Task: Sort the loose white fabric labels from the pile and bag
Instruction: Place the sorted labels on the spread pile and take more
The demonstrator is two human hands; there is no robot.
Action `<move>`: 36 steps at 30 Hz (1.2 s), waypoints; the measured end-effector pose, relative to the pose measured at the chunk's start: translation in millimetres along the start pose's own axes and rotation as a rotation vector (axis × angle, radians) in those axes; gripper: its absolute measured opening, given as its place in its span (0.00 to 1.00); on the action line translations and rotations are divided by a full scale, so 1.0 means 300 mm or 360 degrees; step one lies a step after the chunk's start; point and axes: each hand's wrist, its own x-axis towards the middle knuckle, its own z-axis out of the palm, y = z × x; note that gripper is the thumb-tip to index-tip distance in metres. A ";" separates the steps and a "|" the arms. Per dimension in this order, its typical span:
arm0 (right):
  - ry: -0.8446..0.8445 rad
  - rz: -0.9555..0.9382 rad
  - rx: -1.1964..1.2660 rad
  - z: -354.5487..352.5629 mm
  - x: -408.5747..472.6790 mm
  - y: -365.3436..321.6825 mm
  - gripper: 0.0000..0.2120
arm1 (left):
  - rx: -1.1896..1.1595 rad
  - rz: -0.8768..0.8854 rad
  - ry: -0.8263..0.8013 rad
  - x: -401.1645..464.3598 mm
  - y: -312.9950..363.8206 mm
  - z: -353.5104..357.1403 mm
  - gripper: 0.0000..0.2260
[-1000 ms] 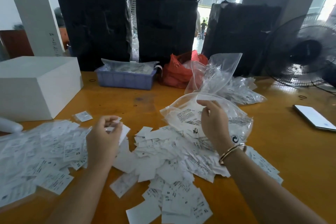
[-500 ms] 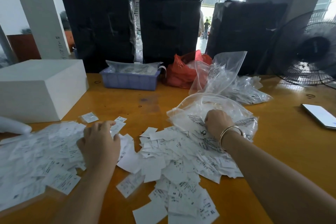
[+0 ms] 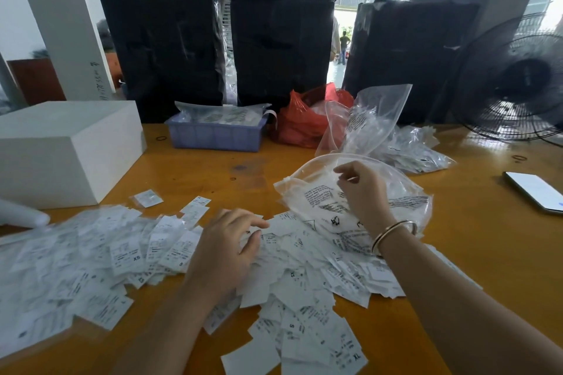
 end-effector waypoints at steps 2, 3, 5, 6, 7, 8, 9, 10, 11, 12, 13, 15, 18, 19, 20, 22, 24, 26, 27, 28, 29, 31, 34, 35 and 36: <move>-0.0080 -0.0096 0.0223 -0.002 -0.047 -0.047 0.12 | -0.0187 -0.0110 -0.0018 0.000 0.008 0.000 0.09; -0.0177 -0.0123 0.0312 0.001 -0.077 -0.066 0.13 | -0.0295 -0.0163 -0.0040 -0.001 0.013 -0.002 0.09; -0.0460 -0.0092 0.0501 0.010 -0.140 -0.089 0.15 | -0.0494 -0.0247 -0.0101 -0.001 0.024 -0.006 0.09; -0.0605 -0.0062 0.0585 0.015 -0.171 -0.095 0.15 | -0.0564 -0.0274 -0.0138 -0.001 0.029 -0.008 0.12; -0.0724 -0.0046 0.0643 0.021 -0.199 -0.099 0.15 | -0.0625 -0.0297 -0.0183 0.000 0.033 -0.009 0.16; -0.0810 -0.0059 0.0658 0.029 -0.223 -0.103 0.14 | -0.0687 -0.0321 -0.0234 0.001 0.038 -0.009 0.20; -0.0865 -0.0096 0.0629 0.037 -0.240 -0.104 0.14 | -0.0750 -0.0340 -0.0284 0.001 0.044 -0.008 0.23; -0.0899 -0.0141 0.0585 0.045 -0.251 -0.108 0.14 | -0.0804 -0.0357 -0.0320 0.002 0.049 -0.006 0.25; -0.0915 -0.0182 0.0559 0.053 -0.259 -0.112 0.14 | -0.0840 -0.0375 -0.0338 0.002 0.052 -0.003 0.24; -0.0923 -0.0214 0.0565 0.059 -0.263 -0.113 0.15 | -0.0854 -0.0392 -0.0333 0.003 0.053 0.000 0.20; -0.0932 -0.0233 0.0593 0.065 -0.266 -0.114 0.15 | -0.0853 -0.0414 -0.0307 0.003 0.051 0.004 0.15; -0.0925 -0.0195 0.0664 0.075 -0.265 -0.108 0.15 | -0.0875 -0.0472 -0.0228 0.004 0.045 0.008 0.05; -0.0658 -0.0076 0.0467 0.095 -0.259 -0.086 0.09 | -0.0909 -0.0604 -0.0046 0.004 0.030 0.011 0.03; -0.0553 -0.0112 0.0228 0.101 -0.256 -0.077 0.08 | -0.0922 -0.0681 0.0036 0.005 0.026 0.012 0.02; -0.0518 -0.0206 -0.0071 0.108 -0.256 -0.067 0.09 | -0.0944 -0.0764 0.0111 0.007 0.023 0.013 0.02; -0.0655 -0.0437 -0.0569 0.132 -0.262 -0.043 0.15 | -0.1017 -0.0911 0.0210 0.009 0.013 0.016 0.01; -0.0802 -0.0542 -0.0809 0.153 -0.274 -0.035 0.20 | -0.1087 -0.0985 0.0258 0.012 0.004 0.017 0.01; -0.0791 -0.0574 -0.0878 0.161 -0.276 -0.038 0.20 | -0.1149 -0.1011 0.0287 0.016 0.000 0.017 0.02; -0.0767 -0.0599 -0.0906 0.163 -0.273 -0.037 0.18 | -0.1172 -0.1020 0.0290 0.016 0.000 0.018 0.02; -0.0756 -0.0634 -0.0949 0.165 -0.270 -0.038 0.16 | -0.1196 -0.1028 0.0285 0.016 -0.001 0.019 0.04; -0.0751 -0.0672 -0.0999 0.166 -0.270 -0.037 0.15 | -0.1224 -0.1041 0.0276 0.015 -0.001 0.020 0.05; -0.0726 -0.0710 -0.1018 0.164 -0.269 -0.039 0.15 | -0.1291 -0.1066 0.0261 0.015 -0.001 0.018 0.09; -0.0552 -0.0654 -0.0731 0.155 -0.272 -0.039 0.13 | -0.1370 -0.1074 0.0246 0.018 0.006 0.011 0.12; -0.0489 -0.0589 -0.0598 0.148 -0.276 -0.041 0.12 | -0.1407 -0.1079 0.0248 0.019 0.009 0.007 0.12; -0.0441 -0.0502 -0.0450 0.140 -0.281 -0.042 0.11 | -0.1444 -0.1080 0.0247 0.020 0.012 0.005 0.12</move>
